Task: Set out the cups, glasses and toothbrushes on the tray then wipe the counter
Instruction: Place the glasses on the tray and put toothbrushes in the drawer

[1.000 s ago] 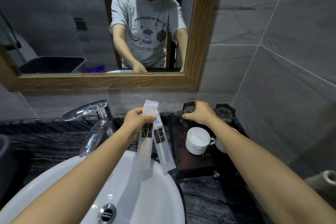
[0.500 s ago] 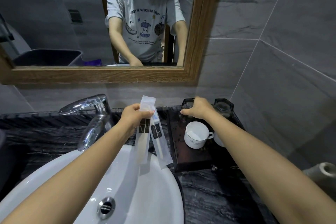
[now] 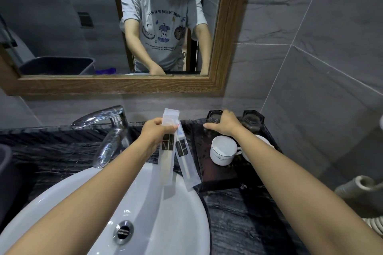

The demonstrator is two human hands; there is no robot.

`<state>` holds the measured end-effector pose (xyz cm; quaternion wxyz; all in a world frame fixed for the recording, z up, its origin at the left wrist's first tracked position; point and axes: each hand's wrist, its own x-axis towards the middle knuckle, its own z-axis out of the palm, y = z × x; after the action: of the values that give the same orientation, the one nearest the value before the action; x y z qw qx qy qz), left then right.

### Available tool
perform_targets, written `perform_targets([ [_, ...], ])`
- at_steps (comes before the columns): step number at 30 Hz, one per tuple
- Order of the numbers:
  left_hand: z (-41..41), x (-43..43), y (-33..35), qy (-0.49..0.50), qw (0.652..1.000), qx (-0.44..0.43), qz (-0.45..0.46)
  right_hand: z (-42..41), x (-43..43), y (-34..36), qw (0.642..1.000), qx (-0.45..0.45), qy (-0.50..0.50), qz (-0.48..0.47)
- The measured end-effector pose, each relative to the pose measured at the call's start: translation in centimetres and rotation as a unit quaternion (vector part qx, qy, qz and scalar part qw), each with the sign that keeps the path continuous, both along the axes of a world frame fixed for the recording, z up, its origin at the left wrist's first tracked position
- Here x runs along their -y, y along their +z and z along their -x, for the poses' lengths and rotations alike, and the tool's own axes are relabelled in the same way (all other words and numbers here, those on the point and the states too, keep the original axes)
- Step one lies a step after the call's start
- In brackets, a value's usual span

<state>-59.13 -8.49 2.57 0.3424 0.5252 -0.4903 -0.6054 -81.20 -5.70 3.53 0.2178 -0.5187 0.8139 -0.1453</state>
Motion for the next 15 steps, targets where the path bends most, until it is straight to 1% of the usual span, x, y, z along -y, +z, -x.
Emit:
perform_targets([
  [4, 0.3, -0.5, 0.7, -0.001, 1.0, 0.001, 0.009, 0.0, -1.0, 0.7, 1.0, -0.016, -0.004, 0.006],
  [10, 0.4, -1.7, 2.9, -0.014, 0.999, 0.038, 0.029, 0.3, -2.8, 3.2, 1.0, -0.025, 0.014, -0.002],
  [15, 0.6, -2.5, 5.2, -0.045, 0.998, 0.045, 0.026, 0.6, -4.9, 5.4, 0.998, -0.041, 0.032, -0.036],
])
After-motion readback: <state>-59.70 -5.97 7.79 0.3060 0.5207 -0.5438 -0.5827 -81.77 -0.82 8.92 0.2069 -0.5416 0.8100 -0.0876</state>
